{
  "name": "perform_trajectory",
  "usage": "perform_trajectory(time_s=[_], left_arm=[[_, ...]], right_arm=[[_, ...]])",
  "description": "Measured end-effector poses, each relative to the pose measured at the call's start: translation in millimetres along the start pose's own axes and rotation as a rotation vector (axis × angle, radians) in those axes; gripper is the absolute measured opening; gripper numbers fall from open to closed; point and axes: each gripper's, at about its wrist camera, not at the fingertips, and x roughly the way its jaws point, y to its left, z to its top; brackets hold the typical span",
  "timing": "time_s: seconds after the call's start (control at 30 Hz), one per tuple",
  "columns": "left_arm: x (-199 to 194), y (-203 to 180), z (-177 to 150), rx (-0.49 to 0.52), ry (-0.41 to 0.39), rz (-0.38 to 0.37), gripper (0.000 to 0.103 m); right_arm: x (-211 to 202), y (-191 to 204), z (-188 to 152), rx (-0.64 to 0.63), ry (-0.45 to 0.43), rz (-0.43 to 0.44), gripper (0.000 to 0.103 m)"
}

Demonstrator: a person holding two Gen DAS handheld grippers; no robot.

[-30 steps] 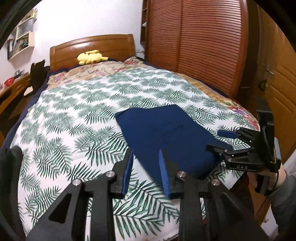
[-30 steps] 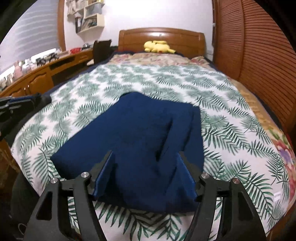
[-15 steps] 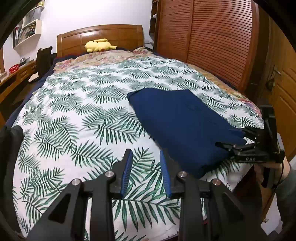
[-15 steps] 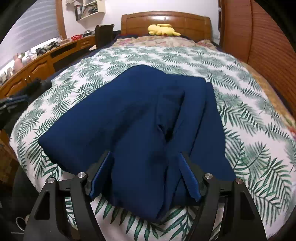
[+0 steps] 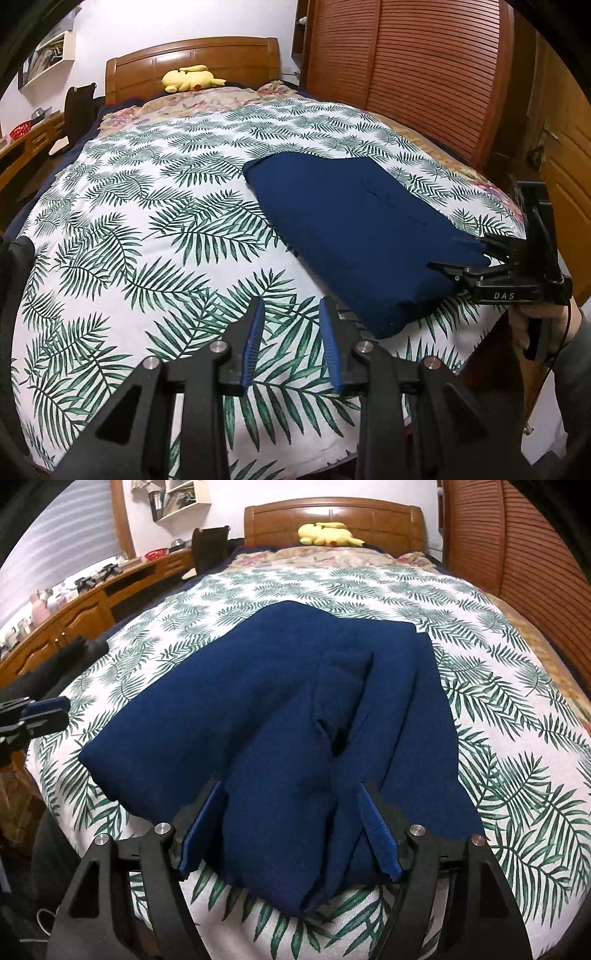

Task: Fold large clothes
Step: 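Move the right tool to the folded blazer and close on it, then lift the folded blazer off the duvet with the right tool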

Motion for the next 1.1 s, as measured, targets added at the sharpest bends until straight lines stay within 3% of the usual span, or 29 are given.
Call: perform_trajectory(time_s=[0.03, 0.13, 0.2, 0.23, 0.27, 0.6, 0.73, 0.83, 0.9, 1.0, 1.03, 1.1], left_arm=[[0.7, -0.5, -0.1, 0.000, 0.002, -0.001, 0.028], [2.6, -2.3, 0.6, 0.004, 0.005, -0.002, 0.028], [3.4, -3.3, 1.1, 0.008, 0.006, -0.002, 0.028], [4.0, -4.1, 1.6, 0.011, 0.005, -0.003, 0.028], [4.8, -4.9, 2.3, 0.013, 0.005, -0.005, 0.028], [11.3, -13.8, 18.2, 0.027, -0.005, -0.026, 0.028], [17.4, -19.2, 34.7, 0.046, -0.016, -0.034, 0.028], [29.4, -20.5, 50.0, 0.058, -0.015, -0.043, 0.028], [41.2, -22.2, 60.7, 0.077, -0.011, -0.042, 0.028], [65.4, -24.3, 81.6, 0.104, 0.000, -0.043, 0.029], [73.4, -24.6, 88.3, 0.107, 0.004, -0.044, 0.029], [87.8, -24.3, 100.2, 0.109, 0.013, -0.050, 0.029]], right_arm=[[-0.5, -0.5, -0.6, 0.000, -0.005, 0.003, 0.072], [-1.8, 1.3, -1.2, -0.014, -0.003, 0.060, 0.051], [-4.3, 1.7, 0.1, -0.034, 0.000, 0.053, 0.035], [-5.9, 1.5, 1.1, -0.046, 0.003, 0.064, 0.023], [-8.6, 0.8, 2.9, -0.053, 0.002, 0.087, 0.019], [-76.0, -12.6, 30.0, -0.129, -0.152, -0.058, 0.011], [-76.9, -34.0, 18.9, -0.132, -0.127, -0.211, 0.011], [-56.2, -51.0, 0.4, -0.067, -0.044, -0.170, 0.015], [-46.7, -52.4, -11.0, -0.044, -0.047, -0.155, 0.023], [-48.1, -53.9, -12.7, 0.008, -0.085, -0.162, 0.049], [-49.2, -55.3, -11.3, 0.024, -0.098, -0.169, 0.062], [-50.5, -61.3, -9.4, 0.058, -0.127, -0.197, 0.073]])
